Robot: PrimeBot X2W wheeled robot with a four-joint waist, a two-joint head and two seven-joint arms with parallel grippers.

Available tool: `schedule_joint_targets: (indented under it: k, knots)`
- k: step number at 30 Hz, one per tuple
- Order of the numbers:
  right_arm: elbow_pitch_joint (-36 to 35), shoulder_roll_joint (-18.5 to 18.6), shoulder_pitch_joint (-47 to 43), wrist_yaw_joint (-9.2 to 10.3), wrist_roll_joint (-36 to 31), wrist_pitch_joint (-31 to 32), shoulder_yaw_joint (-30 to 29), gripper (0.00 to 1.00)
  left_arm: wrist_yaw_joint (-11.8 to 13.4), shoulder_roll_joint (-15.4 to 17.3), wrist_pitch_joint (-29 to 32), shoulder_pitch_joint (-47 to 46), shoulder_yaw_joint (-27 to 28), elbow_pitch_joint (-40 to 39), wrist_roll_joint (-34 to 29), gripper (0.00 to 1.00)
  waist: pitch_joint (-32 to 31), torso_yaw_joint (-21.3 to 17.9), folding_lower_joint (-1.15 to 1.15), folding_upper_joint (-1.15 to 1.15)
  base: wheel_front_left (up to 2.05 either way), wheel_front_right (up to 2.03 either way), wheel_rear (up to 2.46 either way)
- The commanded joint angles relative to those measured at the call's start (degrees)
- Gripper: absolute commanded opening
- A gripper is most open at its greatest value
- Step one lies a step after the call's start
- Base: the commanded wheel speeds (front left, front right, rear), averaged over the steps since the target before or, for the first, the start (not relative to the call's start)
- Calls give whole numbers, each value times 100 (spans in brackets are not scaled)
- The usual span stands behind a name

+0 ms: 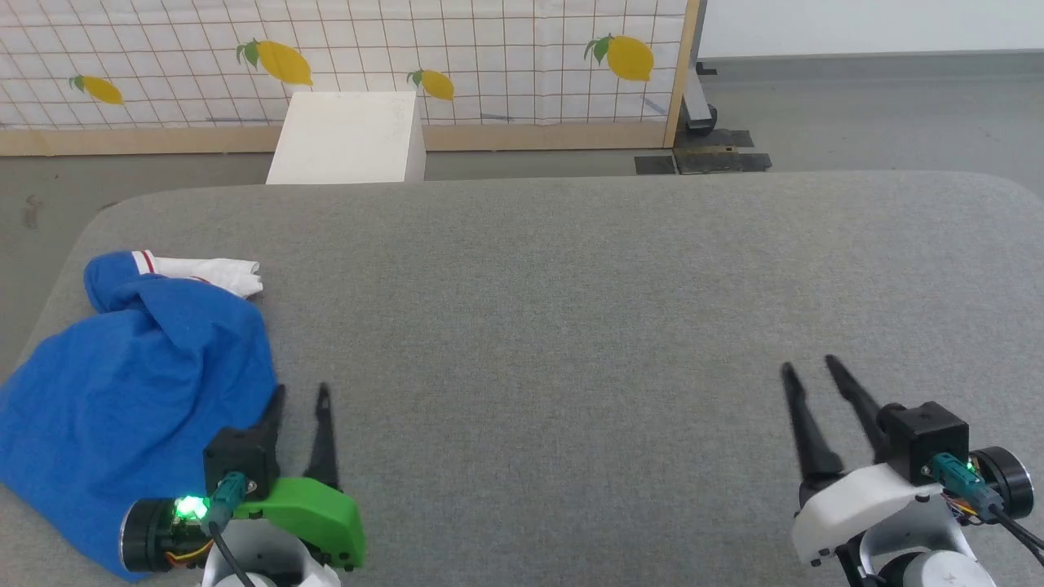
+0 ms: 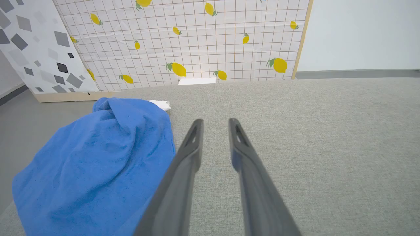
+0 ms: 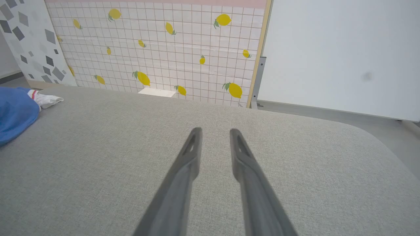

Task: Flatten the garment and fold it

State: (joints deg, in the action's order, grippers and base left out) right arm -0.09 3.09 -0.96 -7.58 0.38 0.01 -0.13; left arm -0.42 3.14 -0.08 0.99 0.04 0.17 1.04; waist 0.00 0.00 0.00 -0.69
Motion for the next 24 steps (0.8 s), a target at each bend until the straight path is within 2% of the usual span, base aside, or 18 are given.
schedule_joint_targets:
  k: [1,24]
  knots:
    - [13,0,-6,0,19,-18,-4,100,-3,0,-18,-5,-14,19,15,100,0,0,0,1,0,0,0]
    - [184,-5,-77,2,371,-318,-144,100,-94,-6,-316,-83,-159,229,344,100,-28,16,0,15,0,0,0]
